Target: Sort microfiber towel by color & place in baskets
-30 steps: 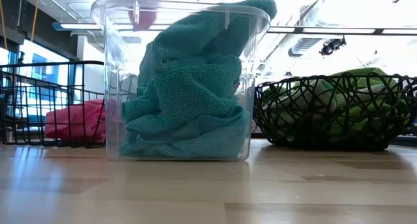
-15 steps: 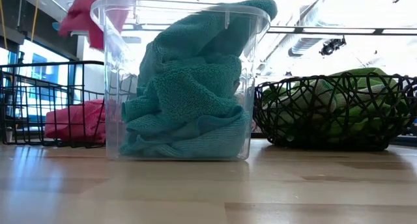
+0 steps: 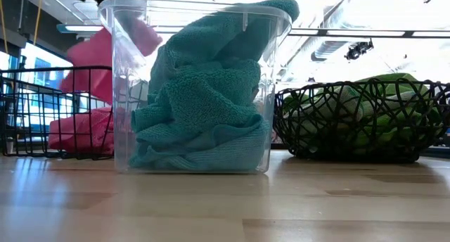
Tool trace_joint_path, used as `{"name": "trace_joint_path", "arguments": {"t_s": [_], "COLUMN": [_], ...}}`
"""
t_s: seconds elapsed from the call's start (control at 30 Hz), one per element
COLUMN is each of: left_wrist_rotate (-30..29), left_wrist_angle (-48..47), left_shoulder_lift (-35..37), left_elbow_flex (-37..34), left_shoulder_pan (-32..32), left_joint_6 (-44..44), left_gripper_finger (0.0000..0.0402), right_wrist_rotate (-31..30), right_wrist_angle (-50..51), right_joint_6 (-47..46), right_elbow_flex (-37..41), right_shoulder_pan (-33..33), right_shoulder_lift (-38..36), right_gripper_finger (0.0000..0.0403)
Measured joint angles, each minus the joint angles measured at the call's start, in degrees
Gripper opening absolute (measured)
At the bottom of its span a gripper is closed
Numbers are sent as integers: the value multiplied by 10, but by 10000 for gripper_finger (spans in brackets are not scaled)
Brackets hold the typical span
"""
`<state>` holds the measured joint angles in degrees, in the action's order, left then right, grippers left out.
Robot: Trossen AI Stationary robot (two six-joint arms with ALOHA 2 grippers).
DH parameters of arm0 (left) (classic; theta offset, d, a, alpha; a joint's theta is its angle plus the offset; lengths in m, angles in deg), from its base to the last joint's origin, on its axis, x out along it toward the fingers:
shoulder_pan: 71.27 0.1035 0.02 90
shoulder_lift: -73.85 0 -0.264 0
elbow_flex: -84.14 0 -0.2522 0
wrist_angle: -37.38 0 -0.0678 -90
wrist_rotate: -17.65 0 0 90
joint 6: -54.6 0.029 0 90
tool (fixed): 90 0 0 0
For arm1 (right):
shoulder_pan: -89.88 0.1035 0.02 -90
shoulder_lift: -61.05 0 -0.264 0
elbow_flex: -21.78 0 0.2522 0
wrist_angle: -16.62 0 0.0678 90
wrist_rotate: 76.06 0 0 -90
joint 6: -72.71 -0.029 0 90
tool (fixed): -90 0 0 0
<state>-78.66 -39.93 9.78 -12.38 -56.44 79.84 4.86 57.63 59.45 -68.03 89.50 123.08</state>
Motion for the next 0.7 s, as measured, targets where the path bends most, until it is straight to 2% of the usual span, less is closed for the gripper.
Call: {"name": "trace_joint_path", "arguments": {"t_s": [0.13,0.2,0.37,0.7], "left_wrist_rotate": [75,91,93,72], "left_wrist_angle": [2,2,10,126], "left_shoulder_lift": [-21,-23,-23,-27], "left_elbow_flex": [-18,-47,-120,-215], "left_shoulder_pan": [42,55,61,60], "left_joint_6": [28,30,33,48], "left_gripper_finger": [0,0,0,0], "right_wrist_rotate": [0,0,1,2], "right_wrist_angle": [9,10,13,29], "right_joint_6": [-3,-8,-17,-18], "right_elbow_flex": [0,0,0,0], "right_shoulder_pan": [0,0,0,0], "right_shoulder_lift": [9,14,30,54], "right_gripper_finger": [287,287,287,287]}}
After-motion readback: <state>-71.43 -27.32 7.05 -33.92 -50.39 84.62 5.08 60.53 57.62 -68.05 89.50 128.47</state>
